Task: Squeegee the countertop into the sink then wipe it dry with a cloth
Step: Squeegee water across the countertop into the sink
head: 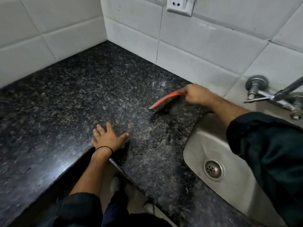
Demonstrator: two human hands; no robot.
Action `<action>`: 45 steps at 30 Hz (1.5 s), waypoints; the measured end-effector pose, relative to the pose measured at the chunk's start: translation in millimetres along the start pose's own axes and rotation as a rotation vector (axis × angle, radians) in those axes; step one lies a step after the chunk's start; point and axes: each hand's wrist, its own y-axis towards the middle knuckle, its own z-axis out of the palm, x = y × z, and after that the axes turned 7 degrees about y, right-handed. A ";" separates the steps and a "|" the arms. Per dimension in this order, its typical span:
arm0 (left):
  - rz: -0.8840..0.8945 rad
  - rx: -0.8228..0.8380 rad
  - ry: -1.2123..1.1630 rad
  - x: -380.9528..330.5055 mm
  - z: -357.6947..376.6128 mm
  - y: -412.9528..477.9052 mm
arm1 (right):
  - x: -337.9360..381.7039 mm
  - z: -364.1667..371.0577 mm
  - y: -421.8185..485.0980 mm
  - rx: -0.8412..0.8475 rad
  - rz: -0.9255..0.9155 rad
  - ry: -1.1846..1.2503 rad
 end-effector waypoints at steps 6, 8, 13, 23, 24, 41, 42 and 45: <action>0.033 -0.044 0.055 46.9 -1.6 -13.6 | 99.3 27.0 35.3 0.067 -0.371 -0.037; 0.006 -0.099 0.086 70.7 -6.4 -10.9 | 124.0 32.2 28.7 0.143 -0.541 -0.124; -0.015 -0.055 0.092 107.8 -4.6 -1.3 | 155.5 60.2 -10.4 0.313 -0.855 -0.282; -0.100 -0.123 0.097 87.5 2.4 -11.0 | 103.8 53.0 -27.1 0.252 -0.825 -0.607; -0.100 -0.131 0.100 82.5 1.8 -11.6 | 89.6 46.6 -28.8 0.251 -0.804 -0.636; 0.183 0.129 0.208 -15.6 21.0 -5.6 | -38.5 -22.9 -50.0 0.233 -0.401 -0.695; 0.176 0.156 0.214 -18.5 22.1 -5.1 | -33.4 -24.3 -45.1 0.182 -0.386 -0.634; 0.145 0.169 0.227 -24.6 23.0 -1.3 | -7.9 -19.1 -14.8 0.056 -0.317 -0.406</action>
